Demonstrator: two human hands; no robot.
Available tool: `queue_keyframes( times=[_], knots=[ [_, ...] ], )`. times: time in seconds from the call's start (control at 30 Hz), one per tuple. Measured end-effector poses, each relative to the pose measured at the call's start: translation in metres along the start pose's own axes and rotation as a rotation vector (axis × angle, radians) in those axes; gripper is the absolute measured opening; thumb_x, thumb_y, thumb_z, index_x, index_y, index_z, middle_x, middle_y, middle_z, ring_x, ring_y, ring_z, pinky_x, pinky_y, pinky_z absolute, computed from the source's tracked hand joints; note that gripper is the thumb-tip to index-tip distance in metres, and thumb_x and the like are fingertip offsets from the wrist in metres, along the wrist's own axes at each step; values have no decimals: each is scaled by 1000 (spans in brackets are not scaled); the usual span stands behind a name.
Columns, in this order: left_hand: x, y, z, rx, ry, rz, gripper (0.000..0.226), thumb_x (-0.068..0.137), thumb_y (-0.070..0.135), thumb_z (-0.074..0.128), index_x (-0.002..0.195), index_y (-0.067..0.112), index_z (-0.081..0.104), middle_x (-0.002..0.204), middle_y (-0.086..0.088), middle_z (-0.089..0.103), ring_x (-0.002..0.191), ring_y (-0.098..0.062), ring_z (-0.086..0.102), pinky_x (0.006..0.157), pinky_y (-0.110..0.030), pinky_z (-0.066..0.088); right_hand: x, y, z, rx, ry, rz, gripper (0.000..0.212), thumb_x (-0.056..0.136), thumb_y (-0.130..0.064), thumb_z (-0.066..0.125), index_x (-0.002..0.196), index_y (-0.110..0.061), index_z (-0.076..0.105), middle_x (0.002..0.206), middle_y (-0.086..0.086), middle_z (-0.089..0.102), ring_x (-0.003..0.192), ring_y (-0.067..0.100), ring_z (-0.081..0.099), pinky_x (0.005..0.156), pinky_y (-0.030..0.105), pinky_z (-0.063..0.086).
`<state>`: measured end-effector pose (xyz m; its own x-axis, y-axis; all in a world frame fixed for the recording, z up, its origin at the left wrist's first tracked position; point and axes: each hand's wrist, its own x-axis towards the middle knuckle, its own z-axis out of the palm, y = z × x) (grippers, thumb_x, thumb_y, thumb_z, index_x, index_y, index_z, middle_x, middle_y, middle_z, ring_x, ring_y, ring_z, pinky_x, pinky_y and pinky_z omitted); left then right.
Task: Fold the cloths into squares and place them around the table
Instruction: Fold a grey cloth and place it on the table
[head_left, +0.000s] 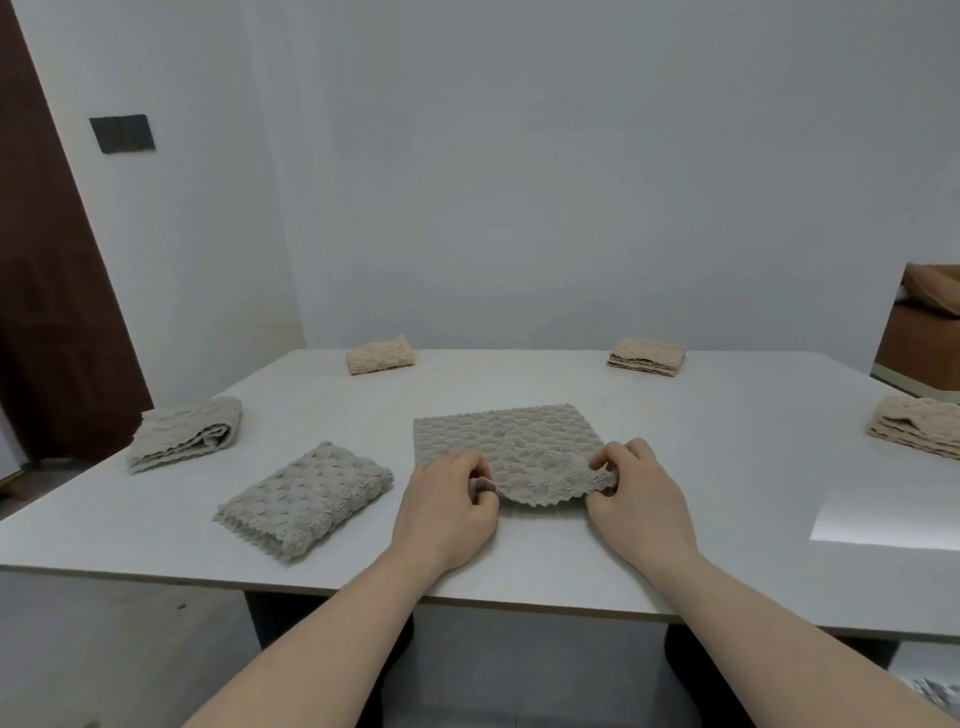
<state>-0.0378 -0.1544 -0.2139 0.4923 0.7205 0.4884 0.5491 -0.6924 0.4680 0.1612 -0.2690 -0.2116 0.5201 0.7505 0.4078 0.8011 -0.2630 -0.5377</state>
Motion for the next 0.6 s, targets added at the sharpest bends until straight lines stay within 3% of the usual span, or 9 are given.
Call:
queue_keyframes(
  times=[0.13,0.23,0.3,0.4,0.47,0.6],
  knots=[
    [-1,-1,0,-13,101,-7,12,94,33,55,84,29,49,71,11,57,73,-18,56,63,-35,36,2,0,2,31,17,-49,3,87,-34,61,85,-35,59,89,-13,54,79,12,57,69,34,48],
    [-2,-1,0,7,111,-45,33,99,39,55,72,26,39,62,8,50,64,-17,51,59,-35,28,5,1,1,185,66,-22,31,95,-27,54,64,-28,47,66,-9,53,65,12,50,56,31,36],
    [-1,-2,2,20,89,-75,39,99,43,53,68,26,36,61,7,49,62,-14,50,56,-34,29,6,4,-2,316,105,52,37,95,-15,50,61,-26,40,59,-6,48,59,14,43,55,31,31],
    [0,-3,3,52,38,-78,36,98,41,53,68,25,40,63,9,52,65,-12,51,56,-34,32,7,10,-6,400,109,102,27,94,-14,51,70,-24,57,68,-6,62,67,15,54,61,30,39],
    [1,-3,3,83,8,-70,33,97,39,53,69,25,41,66,9,52,69,-14,52,58,-34,35,6,11,-5,445,87,116,23,95,-16,55,83,-29,69,79,-12,70,76,3,61,65,23,45],
    [-4,0,1,112,-22,-58,29,97,37,51,71,28,43,73,11,54,79,-17,53,65,-34,40,-2,7,-10,459,32,104,20,93,-15,61,91,-32,72,87,-17,73,83,-5,63,68,13,44]
  ],
)
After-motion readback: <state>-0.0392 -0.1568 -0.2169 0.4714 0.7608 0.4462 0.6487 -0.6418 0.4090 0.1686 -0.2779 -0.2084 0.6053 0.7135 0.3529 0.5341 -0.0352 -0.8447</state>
